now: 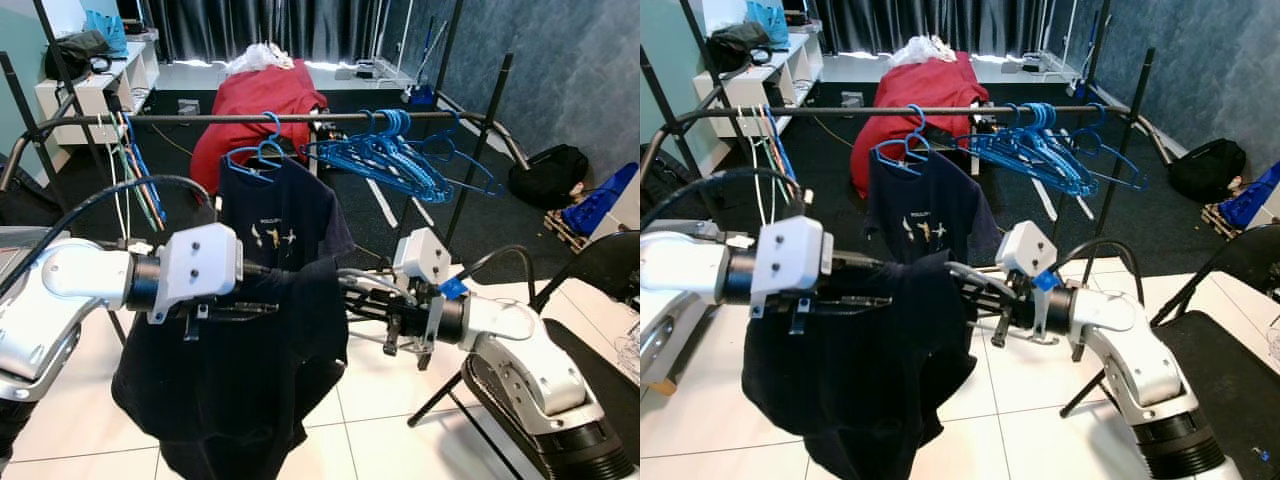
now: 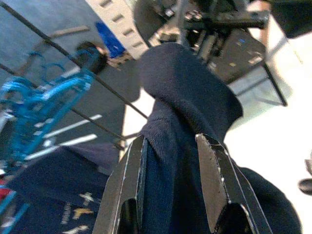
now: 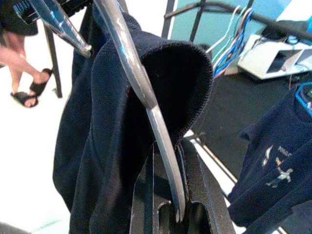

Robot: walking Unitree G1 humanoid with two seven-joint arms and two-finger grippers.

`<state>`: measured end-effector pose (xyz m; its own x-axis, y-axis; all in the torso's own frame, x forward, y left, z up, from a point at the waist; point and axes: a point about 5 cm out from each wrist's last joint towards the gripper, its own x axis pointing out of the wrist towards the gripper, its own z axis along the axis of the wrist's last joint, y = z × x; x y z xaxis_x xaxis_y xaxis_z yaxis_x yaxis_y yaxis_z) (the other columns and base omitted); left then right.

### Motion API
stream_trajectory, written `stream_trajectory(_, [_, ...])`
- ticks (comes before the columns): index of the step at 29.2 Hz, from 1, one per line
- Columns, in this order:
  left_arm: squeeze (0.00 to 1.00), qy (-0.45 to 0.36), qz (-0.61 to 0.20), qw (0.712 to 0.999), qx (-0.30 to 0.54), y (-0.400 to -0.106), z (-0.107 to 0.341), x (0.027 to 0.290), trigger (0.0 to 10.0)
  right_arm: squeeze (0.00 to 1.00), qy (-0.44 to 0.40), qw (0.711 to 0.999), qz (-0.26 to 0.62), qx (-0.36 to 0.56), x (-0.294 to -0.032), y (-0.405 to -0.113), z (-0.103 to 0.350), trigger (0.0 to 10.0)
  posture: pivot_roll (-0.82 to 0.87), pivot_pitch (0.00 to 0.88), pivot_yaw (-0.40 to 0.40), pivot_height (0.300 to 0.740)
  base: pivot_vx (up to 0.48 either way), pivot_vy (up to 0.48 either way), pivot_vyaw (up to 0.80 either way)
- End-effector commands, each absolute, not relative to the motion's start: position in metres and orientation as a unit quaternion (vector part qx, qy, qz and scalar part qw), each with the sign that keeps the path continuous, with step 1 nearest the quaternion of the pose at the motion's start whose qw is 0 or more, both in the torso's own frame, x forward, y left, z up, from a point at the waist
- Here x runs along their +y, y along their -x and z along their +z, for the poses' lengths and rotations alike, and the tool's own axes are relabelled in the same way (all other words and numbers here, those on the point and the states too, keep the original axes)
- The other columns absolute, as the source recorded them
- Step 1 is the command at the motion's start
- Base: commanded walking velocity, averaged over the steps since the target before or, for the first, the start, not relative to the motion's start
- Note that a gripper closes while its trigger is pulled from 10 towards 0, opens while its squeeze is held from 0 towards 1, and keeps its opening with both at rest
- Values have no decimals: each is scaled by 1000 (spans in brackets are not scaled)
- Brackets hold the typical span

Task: Hang hanger

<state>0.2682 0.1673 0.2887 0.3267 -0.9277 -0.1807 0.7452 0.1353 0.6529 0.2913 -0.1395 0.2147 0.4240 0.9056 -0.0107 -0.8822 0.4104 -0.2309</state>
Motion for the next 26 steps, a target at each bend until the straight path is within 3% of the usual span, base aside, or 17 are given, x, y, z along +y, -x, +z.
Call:
stream_trajectory(1, [0,-321,-554,754,-147,-270,294,173,10000,0,85,851,510,-91,-148,-293,231,0,9,30,-16,740,0,0,0])
stream_trajectory(2, [0,-289,-516,786,-182,-275,309,189,10000,0,79,853,507,-95,-154,-291,233,0,6,30,-16,740,0,0,0])
stream_trajectory(3, [0,-289,-516,786,-182,-275,309,189,10000,0,79,853,507,-95,-154,-291,233,0,6,30,-16,740,0,0,0])
stream_trajectory(4, [0,-252,-489,808,-210,-277,320,204,10000,0,77,857,501,-94,-159,-290,234,0,3,31,-14,740,0,0,0])
stream_trajectory(6, [0,-229,-473,821,-224,-277,325,214,10000,0,78,860,495,-92,-163,-289,234,0,1,32,-14,740,0,0,0])
stream_trajectory(17, [0,-204,-461,840,-202,-283,313,223,10000,0,78,868,482,-88,-169,-289,233,0,0,43,-12,740,0,0,0])
stream_trajectory(26, [0,-104,-431,876,-188,-299,282,217,10000,0,17,851,502,-151,-168,-281,263,0,-5,54,-9,740,0,0,0])
